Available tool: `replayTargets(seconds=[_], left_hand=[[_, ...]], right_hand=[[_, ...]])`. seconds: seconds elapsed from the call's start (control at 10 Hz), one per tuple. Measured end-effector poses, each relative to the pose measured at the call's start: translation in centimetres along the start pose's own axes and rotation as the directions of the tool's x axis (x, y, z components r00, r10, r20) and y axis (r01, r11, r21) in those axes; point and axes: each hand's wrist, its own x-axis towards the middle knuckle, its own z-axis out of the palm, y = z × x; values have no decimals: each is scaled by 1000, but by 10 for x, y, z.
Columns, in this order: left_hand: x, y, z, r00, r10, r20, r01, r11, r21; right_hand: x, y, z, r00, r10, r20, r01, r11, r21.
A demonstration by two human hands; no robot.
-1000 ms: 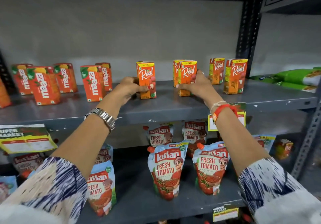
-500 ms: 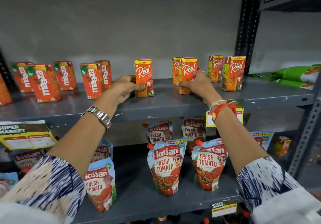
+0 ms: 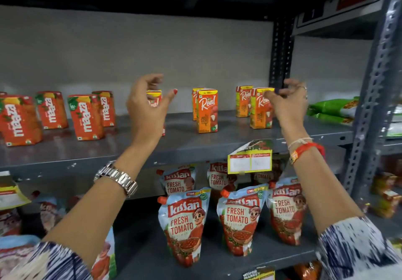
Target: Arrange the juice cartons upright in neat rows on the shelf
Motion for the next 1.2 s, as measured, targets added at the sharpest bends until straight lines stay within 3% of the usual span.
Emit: replayTargets(seconds=[0.1,0.2,0.3,0.4,0.5,0.9,1.1,1.2], left_hand=[[-6,6,36,979,-123,160,132,990,-44],[-6,-2,67,897,-337,286,348,938,14],[-2,-13,81,731,-576,365,603,796,49],[-4,-21,82,583,-662,471,729,682,55],[-7,-20,83,543,-657,523,758,651,32],[-8,-17,83,501,-686,527,815,580,-20],[-10,-14,82,520,-666,535,791,612,-5],[-11,-10,80,651,-635,415,687,726,33]], right_hand=[[15,20,-4,975,99,198,-72,988,-140],[26,33,-10,839,218,498,-236,971,-27],[37,40,-19,687,227,690,-348,937,38],[48,48,-22,624,207,754,-326,945,10],[51,52,-25,585,198,787,-301,954,-17],[53,58,-24,612,169,772,-338,939,62],[51,56,-25,608,175,775,-361,930,73],[47,55,-23,757,119,643,-266,954,137]])
